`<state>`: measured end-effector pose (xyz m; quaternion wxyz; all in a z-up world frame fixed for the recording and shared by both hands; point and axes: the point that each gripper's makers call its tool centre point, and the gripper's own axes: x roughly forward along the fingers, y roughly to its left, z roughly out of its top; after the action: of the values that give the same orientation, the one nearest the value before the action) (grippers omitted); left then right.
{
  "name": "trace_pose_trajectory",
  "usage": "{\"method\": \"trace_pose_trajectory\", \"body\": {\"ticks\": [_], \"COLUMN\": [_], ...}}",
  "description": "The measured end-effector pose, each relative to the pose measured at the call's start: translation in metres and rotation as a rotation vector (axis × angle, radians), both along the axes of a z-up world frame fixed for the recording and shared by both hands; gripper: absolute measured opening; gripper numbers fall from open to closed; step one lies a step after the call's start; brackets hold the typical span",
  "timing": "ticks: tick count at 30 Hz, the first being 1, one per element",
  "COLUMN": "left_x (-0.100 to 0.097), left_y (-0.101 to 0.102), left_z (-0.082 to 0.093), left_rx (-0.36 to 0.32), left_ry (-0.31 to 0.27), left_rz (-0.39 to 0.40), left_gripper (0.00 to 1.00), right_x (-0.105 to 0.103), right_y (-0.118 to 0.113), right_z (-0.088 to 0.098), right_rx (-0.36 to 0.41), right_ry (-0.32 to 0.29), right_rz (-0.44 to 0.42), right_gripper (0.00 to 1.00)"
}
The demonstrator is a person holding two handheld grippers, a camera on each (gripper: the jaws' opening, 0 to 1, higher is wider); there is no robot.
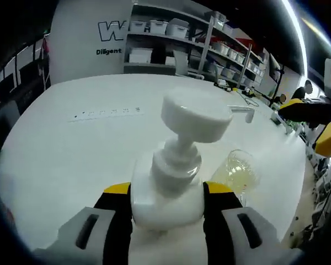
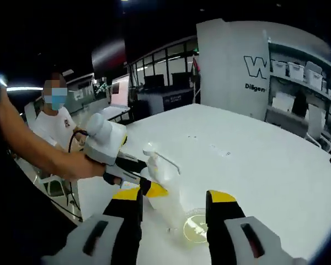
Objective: Hold the bottle steady, press the pump all the way down and release, and repeat the specified number of times to dispense into the cup
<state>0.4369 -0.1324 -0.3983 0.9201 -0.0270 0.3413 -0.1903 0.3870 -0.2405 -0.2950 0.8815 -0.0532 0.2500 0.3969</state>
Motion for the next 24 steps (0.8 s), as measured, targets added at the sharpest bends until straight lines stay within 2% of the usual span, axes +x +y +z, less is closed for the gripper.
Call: {"method": "trace_pose_trajectory", "body": {"ticks": [10, 17, 19, 21, 24], "left_x": [-0.001, -0.003, -0.003, -0.003, -0.004], "left_y": [0.013, 0.019, 0.020, 0.021, 0.022], "left_z": [0.000, 0.001, 0.001, 0.000, 0.001], "left_rx": [-0.004, -0.008, -0.010, -0.012, -0.016], "left_ry": [0.000, -0.005, -0.007, -0.008, -0.010], "left_rz": [0.034, 0.053, 0.055, 0.056, 0.046], "left_gripper": [0.48, 0.48, 0.48, 0.48, 0.48], "right_x": [-0.011, -0.024, -0.026, -0.031, -0.036], "right_y": [-0.019, -0.024, -0.025, -0.025, -0.030], "right_z": [-0.004, -0.006, -0.007, -0.010, -0.015], "right_rx": [0.058, 0.095, 0.102, 0.155, 0.140], "right_ry": [-0.042, -0.070, -0.071, -0.030, -0.050], "right_rz": [-0.097, -0.124, -0.129, -0.149, -0.167], "right_gripper": [0.66, 0.77, 0.78, 0.80, 0.87]}}
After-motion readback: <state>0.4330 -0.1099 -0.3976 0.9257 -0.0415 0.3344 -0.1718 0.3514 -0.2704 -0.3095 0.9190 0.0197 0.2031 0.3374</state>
